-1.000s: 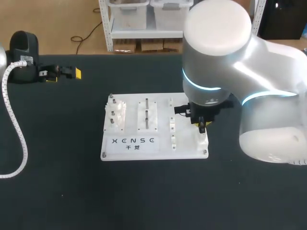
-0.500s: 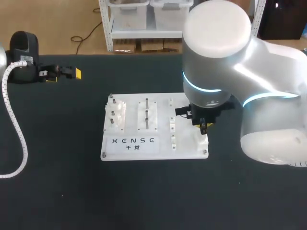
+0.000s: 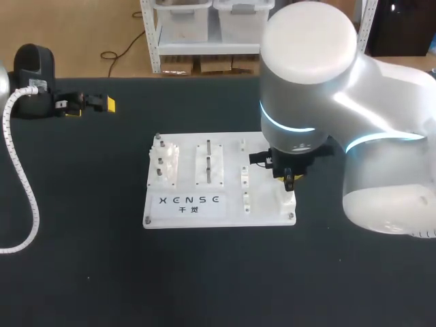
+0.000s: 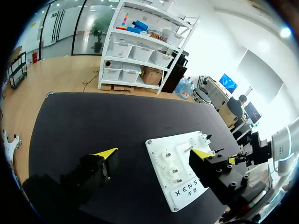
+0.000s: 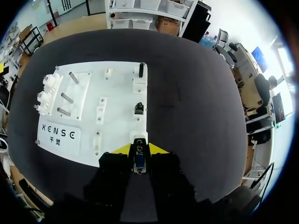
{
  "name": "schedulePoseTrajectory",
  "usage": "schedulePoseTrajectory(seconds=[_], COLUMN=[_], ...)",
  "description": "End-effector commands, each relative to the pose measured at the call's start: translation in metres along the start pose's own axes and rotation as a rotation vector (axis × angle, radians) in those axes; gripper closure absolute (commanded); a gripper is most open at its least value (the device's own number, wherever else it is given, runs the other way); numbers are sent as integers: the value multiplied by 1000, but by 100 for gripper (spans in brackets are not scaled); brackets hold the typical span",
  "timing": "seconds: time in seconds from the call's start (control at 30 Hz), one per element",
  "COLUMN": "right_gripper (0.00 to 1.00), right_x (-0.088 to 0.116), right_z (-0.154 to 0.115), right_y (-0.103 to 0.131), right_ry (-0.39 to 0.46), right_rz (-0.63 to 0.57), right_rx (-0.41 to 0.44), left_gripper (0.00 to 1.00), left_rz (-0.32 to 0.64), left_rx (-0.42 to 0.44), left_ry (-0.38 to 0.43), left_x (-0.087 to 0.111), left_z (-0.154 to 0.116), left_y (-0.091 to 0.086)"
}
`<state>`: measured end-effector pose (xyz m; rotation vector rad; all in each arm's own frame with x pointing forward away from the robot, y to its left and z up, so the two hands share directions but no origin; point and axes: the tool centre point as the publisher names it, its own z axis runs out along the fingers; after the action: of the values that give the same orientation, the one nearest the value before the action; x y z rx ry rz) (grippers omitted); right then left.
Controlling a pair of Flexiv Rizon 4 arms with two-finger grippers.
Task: Insert the USB connector, Ethernet cable, and multi-pin plug into their matching sockets one by one.
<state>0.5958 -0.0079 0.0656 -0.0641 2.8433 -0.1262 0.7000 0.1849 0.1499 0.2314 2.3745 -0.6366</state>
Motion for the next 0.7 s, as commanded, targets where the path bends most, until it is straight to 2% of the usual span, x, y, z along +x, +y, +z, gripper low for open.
schedulePoseTrajectory(seconds=[0.03,0.4,0.7], right_gripper=[100,100,100], right_x=[0,-4,5], right_z=[4,3,8], right_y=[0,0,2], right_ry=[-7,-16,6], right_rz=[1,2,0], right_rx=[0,-7,-15], left_gripper=[0,0,0], left_rz=[0,0,0], left_rx=[0,0,0], left_ry=[0,0,0], left_x=[0,0,0], left_z=[0,0,0], left_y=[0,0,0])
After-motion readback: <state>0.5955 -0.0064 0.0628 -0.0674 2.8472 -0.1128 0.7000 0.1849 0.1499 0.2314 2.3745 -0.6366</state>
